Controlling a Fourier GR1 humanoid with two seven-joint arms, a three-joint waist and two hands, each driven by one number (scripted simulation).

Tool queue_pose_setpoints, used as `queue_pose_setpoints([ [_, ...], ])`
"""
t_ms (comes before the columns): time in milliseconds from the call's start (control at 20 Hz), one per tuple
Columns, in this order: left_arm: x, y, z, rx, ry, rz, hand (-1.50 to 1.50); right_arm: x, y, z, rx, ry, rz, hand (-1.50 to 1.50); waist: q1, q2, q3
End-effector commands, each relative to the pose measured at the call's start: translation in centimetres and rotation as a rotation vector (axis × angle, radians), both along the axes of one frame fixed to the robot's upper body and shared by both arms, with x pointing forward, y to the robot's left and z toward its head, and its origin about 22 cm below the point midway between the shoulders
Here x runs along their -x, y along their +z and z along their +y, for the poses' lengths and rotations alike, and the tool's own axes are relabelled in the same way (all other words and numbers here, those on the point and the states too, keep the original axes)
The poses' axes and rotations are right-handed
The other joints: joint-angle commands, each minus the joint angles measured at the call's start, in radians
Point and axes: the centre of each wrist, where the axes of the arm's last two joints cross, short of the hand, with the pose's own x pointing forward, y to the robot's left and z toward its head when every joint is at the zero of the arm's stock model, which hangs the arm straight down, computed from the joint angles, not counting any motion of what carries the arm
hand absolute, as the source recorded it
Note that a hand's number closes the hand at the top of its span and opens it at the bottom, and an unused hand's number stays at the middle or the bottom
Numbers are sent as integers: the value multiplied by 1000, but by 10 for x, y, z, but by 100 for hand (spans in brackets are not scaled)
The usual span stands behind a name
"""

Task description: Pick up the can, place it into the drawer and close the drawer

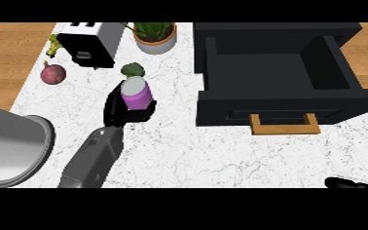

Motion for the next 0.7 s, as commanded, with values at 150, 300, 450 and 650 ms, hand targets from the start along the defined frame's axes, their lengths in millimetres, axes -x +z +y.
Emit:
queue_pose_setpoints([
  [150,-36,47,-27,-9,-135,-12,150,-11,11,-5,-7,-34,7,-150,10,-3,0],
  [300,-44,69,-32,-53,-164,-37,150,1,-7,-4,29,-28,10,-150,14,-7,1],
  [450,-52,101,-41,-70,-196,-89,150,15,16,0,17,-22,4,-150,15,-10,1],
  [650,-58,144,-72,-54,-239,-82,150,5,18,-21,20,-39,-13,-150,14,-8,1],
])
